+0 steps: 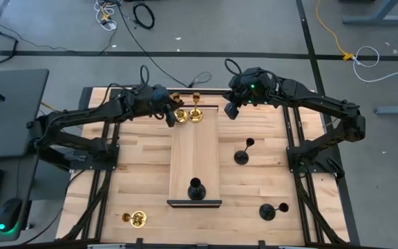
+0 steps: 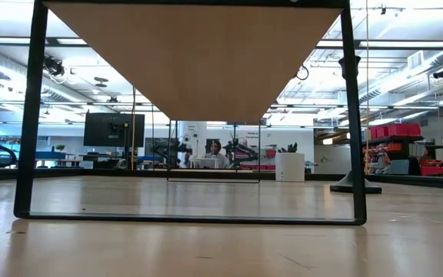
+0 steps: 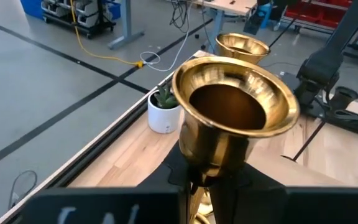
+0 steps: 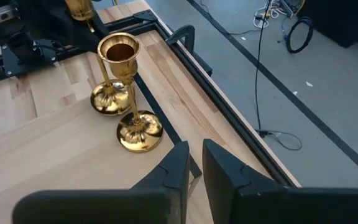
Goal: Pick & Place candle stick holders
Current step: Put the top gold candle holder on the shelf aligned with the other gold candle holder
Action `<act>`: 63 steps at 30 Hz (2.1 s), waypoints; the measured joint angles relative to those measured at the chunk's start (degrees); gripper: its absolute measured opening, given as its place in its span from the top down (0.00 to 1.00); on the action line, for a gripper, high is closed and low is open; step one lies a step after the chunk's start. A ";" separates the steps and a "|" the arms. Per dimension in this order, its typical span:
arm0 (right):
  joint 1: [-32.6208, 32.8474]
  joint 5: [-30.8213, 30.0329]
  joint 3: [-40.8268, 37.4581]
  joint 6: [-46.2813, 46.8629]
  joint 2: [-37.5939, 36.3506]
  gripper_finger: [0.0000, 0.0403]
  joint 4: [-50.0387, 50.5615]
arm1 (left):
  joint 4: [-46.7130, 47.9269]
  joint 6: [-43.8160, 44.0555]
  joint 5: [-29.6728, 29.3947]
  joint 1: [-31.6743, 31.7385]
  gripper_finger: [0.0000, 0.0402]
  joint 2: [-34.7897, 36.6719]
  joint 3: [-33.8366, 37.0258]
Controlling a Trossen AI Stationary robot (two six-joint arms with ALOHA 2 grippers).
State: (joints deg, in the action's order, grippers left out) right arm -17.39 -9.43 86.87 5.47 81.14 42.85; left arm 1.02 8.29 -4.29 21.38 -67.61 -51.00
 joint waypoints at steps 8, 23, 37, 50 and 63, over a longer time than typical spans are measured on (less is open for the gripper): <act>0.00 0.02 0.00 -0.09 0.00 0.88 0.00 | -0.35 -0.18 -0.04 -0.01 0.93 0.02 0.00; 0.00 0.04 0.00 -0.17 0.00 0.88 0.00 | 2.56 -0.39 -0.11 -0.01 0.92 0.02 0.00; -0.01 0.06 0.00 -0.22 0.00 0.88 0.00 | 0.66 -0.46 -0.76 -0.01 0.92 0.07 0.00; 0.00 1.85 0.00 -0.05 0.00 0.88 0.05 | -1.87 -0.07 -0.52 -0.06 0.92 -4.58 -0.20; 0.00 1.90 0.00 -0.15 0.00 0.88 0.44 | -0.51 -0.61 -1.46 0.05 0.88 -4.46 0.13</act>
State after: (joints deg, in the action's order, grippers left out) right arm -17.39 -7.53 86.87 5.32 81.14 43.29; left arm 0.51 7.68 -5.75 21.43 -72.07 -50.87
